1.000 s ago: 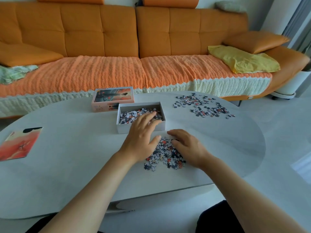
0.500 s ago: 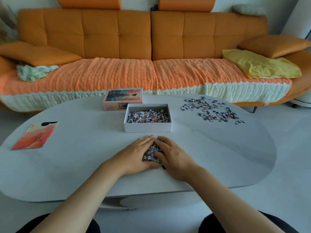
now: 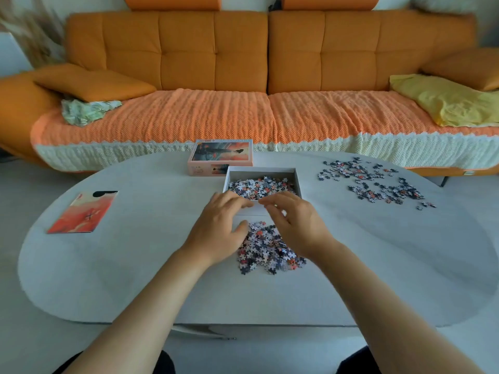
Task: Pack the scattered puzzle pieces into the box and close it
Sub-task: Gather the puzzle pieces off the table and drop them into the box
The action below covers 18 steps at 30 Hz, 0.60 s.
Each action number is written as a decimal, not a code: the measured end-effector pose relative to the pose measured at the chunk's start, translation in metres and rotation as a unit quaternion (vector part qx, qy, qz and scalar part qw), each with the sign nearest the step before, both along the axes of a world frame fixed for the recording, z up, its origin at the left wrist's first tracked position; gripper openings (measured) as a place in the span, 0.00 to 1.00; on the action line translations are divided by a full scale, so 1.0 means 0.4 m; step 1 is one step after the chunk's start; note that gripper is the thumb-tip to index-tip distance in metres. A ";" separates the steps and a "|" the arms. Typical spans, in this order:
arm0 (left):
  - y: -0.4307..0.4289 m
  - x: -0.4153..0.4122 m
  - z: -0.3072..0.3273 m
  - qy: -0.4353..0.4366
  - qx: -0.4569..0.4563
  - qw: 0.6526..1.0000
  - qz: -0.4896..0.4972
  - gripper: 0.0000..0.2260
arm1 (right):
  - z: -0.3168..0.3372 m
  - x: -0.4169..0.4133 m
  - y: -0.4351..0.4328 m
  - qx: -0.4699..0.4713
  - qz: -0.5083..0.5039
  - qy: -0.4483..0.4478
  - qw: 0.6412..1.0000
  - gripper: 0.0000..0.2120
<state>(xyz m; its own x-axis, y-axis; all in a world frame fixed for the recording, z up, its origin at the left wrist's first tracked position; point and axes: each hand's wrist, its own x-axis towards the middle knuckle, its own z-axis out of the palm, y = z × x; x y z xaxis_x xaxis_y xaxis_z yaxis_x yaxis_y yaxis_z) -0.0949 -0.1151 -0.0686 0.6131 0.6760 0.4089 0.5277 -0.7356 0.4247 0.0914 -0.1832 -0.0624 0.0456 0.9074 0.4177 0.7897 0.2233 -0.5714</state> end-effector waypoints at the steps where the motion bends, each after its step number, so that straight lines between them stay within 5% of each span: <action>1: 0.002 0.005 0.002 0.015 -0.021 1.000 -0.012 0.16 | 0.014 0.013 0.000 -0.027 -0.002 -0.016 1.000 0.12; 5: 0.010 0.011 -0.010 0.178 -0.103 0.977 -0.048 0.31 | 0.046 0.041 -0.026 -0.248 0.014 -0.136 0.959 0.25; 8: 0.014 0.010 -0.022 0.209 -0.099 0.971 -0.055 0.30 | 0.042 0.025 -0.039 -0.316 0.026 -0.197 0.928 0.36; 18: 0.003 0.014 -0.013 0.071 -0.127 0.988 -0.051 0.10 | 0.030 -0.022 -0.004 -0.255 -0.023 -0.065 0.964 0.12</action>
<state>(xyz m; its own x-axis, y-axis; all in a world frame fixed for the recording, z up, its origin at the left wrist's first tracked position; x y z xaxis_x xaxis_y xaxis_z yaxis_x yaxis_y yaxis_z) -0.0894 -0.1140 -0.0739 0.7229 0.6770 0.1383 0.5236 -0.6673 0.5297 0.0828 -0.1847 -0.0504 0.0674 0.9947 -0.0783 0.8648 -0.0973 -0.4925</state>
